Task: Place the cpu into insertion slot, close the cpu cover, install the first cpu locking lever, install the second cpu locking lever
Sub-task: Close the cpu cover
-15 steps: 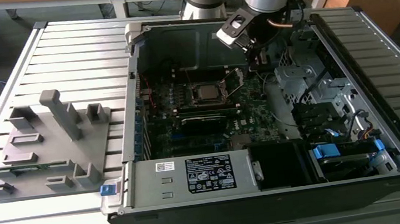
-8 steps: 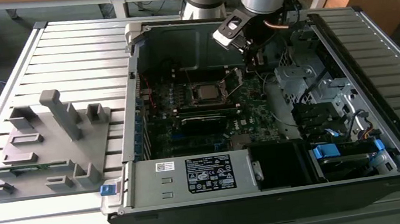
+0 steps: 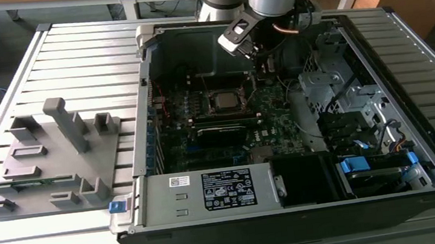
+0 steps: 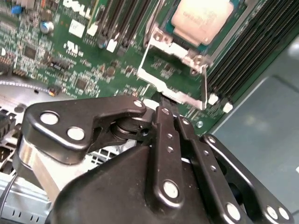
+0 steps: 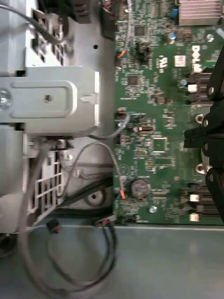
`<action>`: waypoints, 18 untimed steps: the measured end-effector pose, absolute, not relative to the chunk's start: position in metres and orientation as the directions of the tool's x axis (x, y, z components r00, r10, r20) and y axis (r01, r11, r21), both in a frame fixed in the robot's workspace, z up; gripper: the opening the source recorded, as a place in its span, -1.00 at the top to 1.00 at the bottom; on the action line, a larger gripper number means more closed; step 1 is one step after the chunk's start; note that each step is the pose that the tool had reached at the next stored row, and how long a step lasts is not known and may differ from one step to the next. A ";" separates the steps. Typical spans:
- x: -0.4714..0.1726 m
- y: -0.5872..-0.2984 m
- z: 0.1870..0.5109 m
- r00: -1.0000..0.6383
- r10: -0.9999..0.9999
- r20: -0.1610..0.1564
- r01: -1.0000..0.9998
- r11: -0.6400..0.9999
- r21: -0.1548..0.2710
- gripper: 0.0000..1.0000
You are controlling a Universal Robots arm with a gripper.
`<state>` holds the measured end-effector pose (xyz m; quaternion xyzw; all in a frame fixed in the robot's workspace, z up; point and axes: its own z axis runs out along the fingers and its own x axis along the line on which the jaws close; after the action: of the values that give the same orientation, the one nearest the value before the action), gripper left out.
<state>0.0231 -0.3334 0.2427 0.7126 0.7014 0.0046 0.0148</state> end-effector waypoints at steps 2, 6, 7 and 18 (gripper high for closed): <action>0.018 -0.333 0.243 0.016 1.000 -0.015 0.999 -0.016 0.028 0.79; 0.010 -0.333 0.242 0.016 1.000 -0.015 0.999 -0.016 0.029 0.79; 0.008 -0.333 0.242 0.016 1.000 -0.015 0.999 -0.016 0.029 0.79; -0.005 -0.333 0.239 0.016 1.000 -0.015 0.999 -0.016 0.029 0.79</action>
<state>-0.0048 -0.3334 0.2385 0.7126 0.7014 0.0050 0.0155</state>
